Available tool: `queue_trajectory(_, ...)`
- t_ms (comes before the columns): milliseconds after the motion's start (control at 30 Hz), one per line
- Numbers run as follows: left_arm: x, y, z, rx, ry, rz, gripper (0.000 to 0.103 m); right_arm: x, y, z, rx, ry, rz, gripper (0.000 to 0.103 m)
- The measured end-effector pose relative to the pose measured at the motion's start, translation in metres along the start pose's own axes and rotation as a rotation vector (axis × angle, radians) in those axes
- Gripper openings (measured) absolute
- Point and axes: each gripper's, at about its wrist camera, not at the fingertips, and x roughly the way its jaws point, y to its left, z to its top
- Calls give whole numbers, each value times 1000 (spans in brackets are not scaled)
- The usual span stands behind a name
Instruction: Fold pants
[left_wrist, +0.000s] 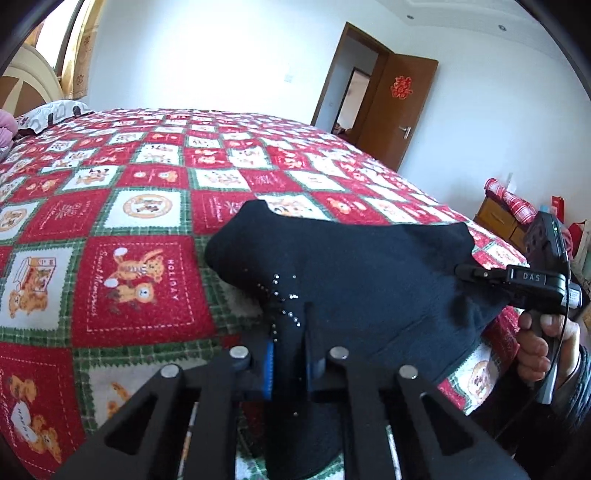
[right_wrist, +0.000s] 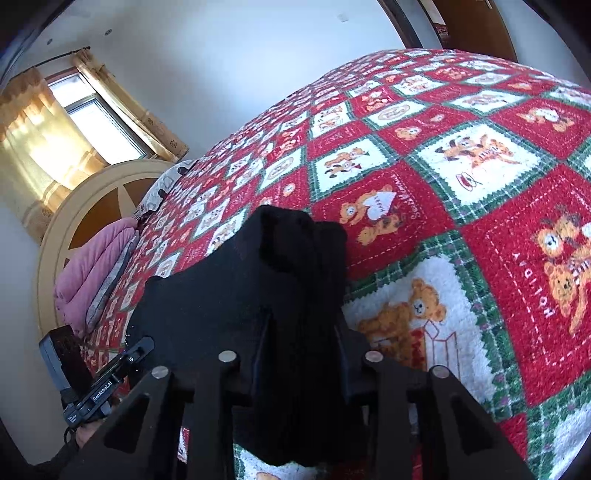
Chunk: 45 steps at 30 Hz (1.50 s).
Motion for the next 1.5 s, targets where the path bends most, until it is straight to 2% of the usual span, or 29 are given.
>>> queue_trajectory(100, -11, 1, 1, -6, -30, -14, 11, -6, 15, -2, -47, -29, -19, 27)
queue_trajectory(267, -32, 10, 14, -24, -72, -22, 10, -15, 44, 0, -110, -78, 1, 26)
queue_trajectory(433, -51, 37, 29, -25, -96, 36, 10, 5, 71, 16, -132, -43, 44, 26)
queue_trajectory(667, -76, 98, 46, -55, -140, 176, 10, 69, 154, 56, -247, 5, 124, 26)
queue_trajectory(867, -96, 152, 62, -84, -195, 308, 10, 141, 231, 78, -322, 58, 192, 26)
queue_trajectory(1000, -83, 186, 62, -100, -164, 344, 10, 185, 260, 81, -347, 90, 192, 26)
queue_trajectory(1133, -67, 207, 48, -138, -106, 362, 13, 221, 256, 75, -316, 149, 176, 26)
queue_trajectory(1200, -64, 208, 38, -151, -100, 376, 22, 237, 251, 72, -295, 177, 166, 26)
queue_trajectory(1267, -62, 207, 33, -151, -90, 408, 46, 247, 241, 72, -253, 190, 168, 28)
queue_trajectory(1367, -61, 210, 27, -175, -81, 435, 68, 256, 226, 73, -184, 221, 185, 39)
queue_trajectory(1400, -61, 214, 26, -194, -78, 439, 72, 258, 222, 74, -174, 224, 178, 51)
queue_trajectory(1433, -61, 218, 26, -215, -74, 442, 79, 259, 218, 73, -166, 227, 162, 56)
queue_trajectory(1500, -60, 222, 26, -236, -72, 440, 84, 260, 213, 72, -149, 230, 165, 58)
